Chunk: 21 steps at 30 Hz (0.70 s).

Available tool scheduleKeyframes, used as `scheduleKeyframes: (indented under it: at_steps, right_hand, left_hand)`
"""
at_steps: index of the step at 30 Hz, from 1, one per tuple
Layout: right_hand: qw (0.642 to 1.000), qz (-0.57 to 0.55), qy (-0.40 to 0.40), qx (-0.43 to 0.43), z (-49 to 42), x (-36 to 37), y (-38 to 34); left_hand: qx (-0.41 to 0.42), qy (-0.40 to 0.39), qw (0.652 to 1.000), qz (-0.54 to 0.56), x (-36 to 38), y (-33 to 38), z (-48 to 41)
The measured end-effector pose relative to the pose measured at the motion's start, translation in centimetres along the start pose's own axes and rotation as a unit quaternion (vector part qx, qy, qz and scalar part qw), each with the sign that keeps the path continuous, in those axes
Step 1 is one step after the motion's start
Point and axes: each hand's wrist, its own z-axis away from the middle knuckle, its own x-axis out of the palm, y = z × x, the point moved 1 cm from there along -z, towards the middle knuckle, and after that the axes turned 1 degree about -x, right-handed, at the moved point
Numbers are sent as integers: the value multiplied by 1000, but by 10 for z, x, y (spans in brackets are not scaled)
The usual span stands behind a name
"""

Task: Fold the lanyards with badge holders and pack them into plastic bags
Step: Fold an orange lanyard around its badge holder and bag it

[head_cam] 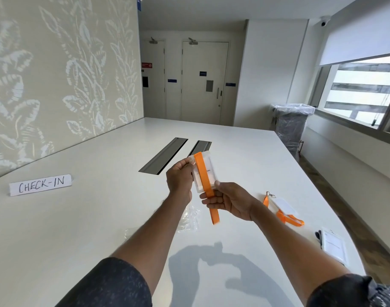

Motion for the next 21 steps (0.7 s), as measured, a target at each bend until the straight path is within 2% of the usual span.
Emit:
scheduleKeyframes:
  at_steps: [9,16,21]
  right_hand:
    - [989,140,34,16,5,3,1]
    - [992,105,61,-25,2,4,-11]
    - [994,68,85,-19,-1,1,-16]
  left_hand:
    - [32,37,997,-62,-5,-3,2]
    - [29,-14,992,-120,-2,-9,11]
    - [-21,-79,990,-117,-2,-16,18]
